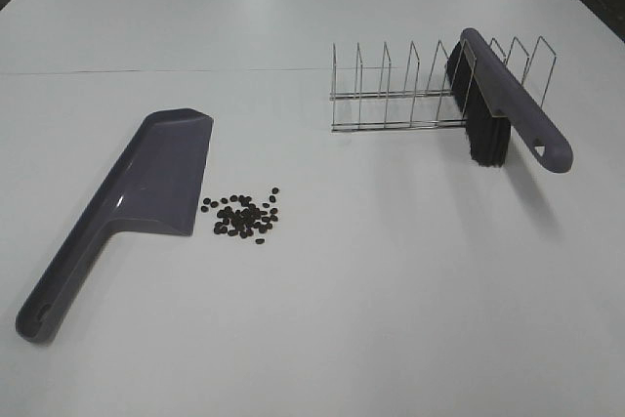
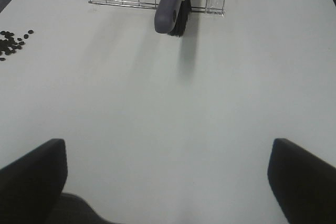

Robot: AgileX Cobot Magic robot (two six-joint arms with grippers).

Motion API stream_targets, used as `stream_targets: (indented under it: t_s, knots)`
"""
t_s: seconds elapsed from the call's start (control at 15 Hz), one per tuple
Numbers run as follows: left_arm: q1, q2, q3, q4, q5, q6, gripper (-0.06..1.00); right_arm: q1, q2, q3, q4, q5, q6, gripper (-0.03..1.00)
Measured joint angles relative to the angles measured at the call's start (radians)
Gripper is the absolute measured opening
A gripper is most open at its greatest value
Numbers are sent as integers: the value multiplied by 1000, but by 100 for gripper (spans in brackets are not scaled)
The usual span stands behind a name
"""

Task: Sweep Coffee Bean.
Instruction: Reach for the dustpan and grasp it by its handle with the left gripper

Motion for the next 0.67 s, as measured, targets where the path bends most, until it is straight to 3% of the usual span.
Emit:
stream_targets:
  t_s: [0.67]
  knots:
    - [0, 1, 0, 4, 0, -32, 76, 0, 0, 0, 0, 0, -29, 93]
